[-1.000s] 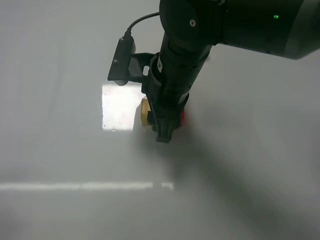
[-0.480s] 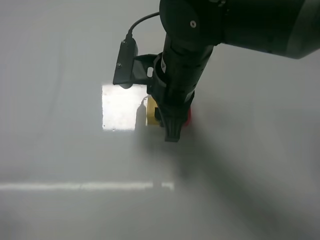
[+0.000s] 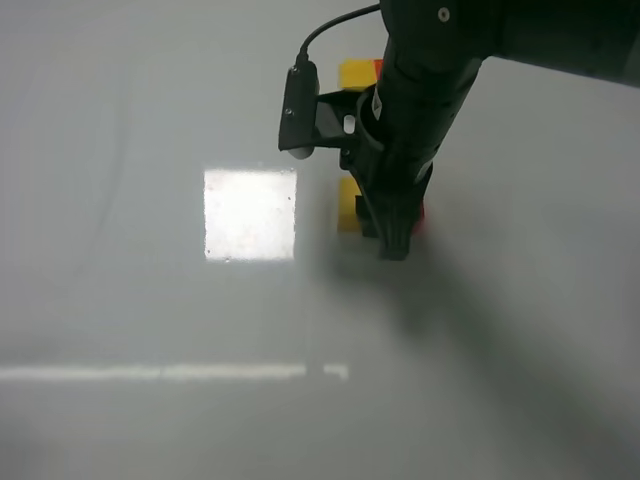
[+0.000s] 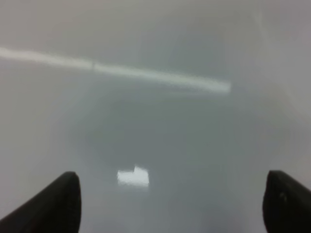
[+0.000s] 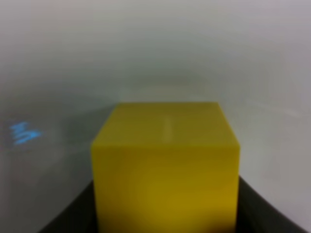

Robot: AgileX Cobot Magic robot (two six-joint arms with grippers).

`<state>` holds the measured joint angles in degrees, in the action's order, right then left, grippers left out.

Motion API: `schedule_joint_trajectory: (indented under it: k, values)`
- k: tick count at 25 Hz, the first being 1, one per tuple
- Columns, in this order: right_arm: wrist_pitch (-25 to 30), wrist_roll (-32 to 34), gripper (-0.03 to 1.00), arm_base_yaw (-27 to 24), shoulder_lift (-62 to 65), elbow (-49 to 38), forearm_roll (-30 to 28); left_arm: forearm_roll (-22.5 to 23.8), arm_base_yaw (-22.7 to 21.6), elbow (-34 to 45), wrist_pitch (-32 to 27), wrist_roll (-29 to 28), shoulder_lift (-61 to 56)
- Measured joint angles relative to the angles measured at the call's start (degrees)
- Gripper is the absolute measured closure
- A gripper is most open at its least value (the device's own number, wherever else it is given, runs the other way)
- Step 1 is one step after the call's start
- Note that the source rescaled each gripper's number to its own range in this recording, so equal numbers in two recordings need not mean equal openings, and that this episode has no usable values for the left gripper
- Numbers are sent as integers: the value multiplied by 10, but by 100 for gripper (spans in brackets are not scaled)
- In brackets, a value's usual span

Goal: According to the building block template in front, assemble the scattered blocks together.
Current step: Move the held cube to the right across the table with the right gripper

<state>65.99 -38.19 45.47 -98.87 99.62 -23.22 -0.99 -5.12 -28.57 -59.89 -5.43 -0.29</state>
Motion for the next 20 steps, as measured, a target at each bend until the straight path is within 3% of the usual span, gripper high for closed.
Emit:
schedule_joint_trajectory:
  k: [14,16,20]
  values:
    - [-5,-28,95,-21,4,0,30,0,0,0,-1,0,0]
    - [-7,-28,90,-21,4,0,30,0,0,0,-1,0,0]
    - [-7,-25,68,-22,4,0,30,0,0,0,-1,0,0]
